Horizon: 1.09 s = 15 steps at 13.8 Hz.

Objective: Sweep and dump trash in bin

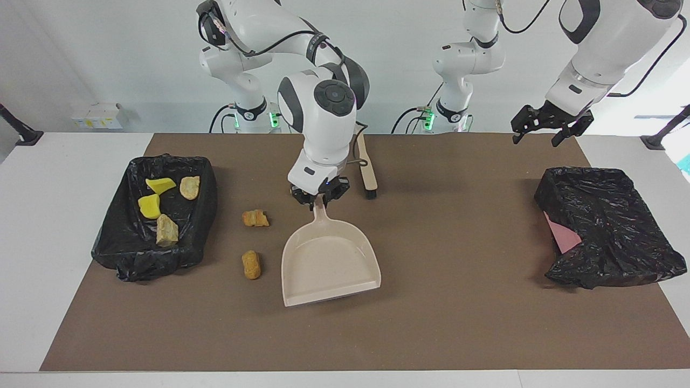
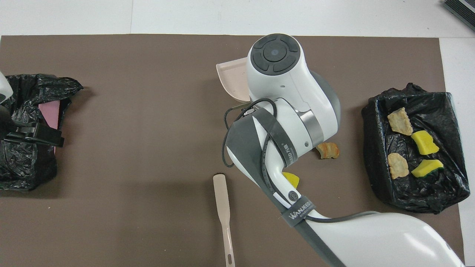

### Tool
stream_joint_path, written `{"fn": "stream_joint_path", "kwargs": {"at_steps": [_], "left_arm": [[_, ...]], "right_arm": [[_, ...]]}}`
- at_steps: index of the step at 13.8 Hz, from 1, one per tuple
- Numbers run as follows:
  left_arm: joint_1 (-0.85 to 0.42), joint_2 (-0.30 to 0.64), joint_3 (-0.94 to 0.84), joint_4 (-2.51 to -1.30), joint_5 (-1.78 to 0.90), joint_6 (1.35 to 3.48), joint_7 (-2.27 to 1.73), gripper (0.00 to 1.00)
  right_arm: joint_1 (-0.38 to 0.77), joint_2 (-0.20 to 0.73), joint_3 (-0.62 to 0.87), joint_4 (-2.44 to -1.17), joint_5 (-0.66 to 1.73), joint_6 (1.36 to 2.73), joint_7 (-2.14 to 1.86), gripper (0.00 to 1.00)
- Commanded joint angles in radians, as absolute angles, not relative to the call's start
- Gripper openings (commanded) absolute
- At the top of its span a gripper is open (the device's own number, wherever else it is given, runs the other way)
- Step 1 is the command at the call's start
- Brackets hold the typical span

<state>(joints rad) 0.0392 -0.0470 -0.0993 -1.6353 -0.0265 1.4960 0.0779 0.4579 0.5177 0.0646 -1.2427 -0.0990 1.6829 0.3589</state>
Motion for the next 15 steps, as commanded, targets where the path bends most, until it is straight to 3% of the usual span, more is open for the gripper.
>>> {"fn": "stream_joint_path", "kwargs": {"at_steps": [1, 9, 14, 15], "left_arm": [[0.037, -0.087, -0.097, -1.686, -0.023, 1.520, 0.091, 1.00], [0.035, -0.100, -0.098, -1.712, -0.023, 1.531, 0.091, 1.00], [0.031, -0.100, -0.101, -1.717, -0.023, 1.531, 0.091, 1.00], [0.028, -0.100, -0.103, -1.720, -0.023, 1.531, 0.091, 1.00]], "right_arm": [[0.501, 0.589, 0.061, -1.201, -0.068, 1.758, 0.498, 0.00], [0.583, 0.712, 0.078, -1.212, -0.015, 1.966, 0.702, 0.00], [0.581, 0.707, 0.078, -1.238, 0.029, 1.979, 0.700, 0.00], [0.580, 0.706, 0.078, -1.247, 0.028, 1.979, 0.698, 0.05]]}}
